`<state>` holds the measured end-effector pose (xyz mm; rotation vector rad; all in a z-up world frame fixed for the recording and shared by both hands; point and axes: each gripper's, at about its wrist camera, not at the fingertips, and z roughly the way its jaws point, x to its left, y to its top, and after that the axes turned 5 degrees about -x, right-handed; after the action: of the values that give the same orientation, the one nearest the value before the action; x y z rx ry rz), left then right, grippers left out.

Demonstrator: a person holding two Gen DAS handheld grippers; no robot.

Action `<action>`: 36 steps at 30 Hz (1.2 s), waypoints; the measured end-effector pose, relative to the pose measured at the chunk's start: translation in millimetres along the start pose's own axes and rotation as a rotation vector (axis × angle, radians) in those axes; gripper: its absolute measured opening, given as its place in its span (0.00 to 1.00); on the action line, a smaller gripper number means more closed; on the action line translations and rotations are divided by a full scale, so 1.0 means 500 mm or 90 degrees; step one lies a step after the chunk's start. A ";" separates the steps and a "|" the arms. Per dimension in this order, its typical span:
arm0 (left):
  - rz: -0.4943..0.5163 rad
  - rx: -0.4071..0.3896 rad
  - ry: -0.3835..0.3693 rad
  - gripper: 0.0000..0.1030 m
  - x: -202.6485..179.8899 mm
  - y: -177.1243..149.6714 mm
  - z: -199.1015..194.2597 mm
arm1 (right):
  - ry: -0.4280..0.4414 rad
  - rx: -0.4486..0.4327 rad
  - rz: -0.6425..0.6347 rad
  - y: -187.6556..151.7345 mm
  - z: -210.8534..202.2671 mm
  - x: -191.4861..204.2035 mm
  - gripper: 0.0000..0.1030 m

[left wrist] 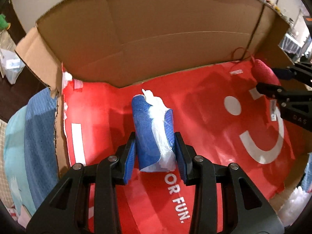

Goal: Organize soft objects
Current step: 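Carry the packet with the left tool while the right tool carries the sponge into the box, then open the left tool on the box floor while the right tool releases the sponge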

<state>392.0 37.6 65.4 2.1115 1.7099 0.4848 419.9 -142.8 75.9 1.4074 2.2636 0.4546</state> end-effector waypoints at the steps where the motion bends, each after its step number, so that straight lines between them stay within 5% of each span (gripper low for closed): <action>1: -0.002 0.009 -0.001 0.34 0.001 0.000 0.005 | -0.003 0.009 -0.002 0.001 0.007 0.000 0.45; 25: 0.002 0.028 0.021 0.40 -0.014 0.016 0.027 | 0.004 0.089 0.006 -0.019 0.055 -0.025 0.46; 36: 0.008 0.020 0.024 0.52 -0.025 0.011 0.026 | 0.009 0.089 0.005 -0.022 0.052 -0.022 0.49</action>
<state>400.3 23.2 56.3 2.1502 1.7363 0.5072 429.4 -156.2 50.5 1.4855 2.3409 0.3161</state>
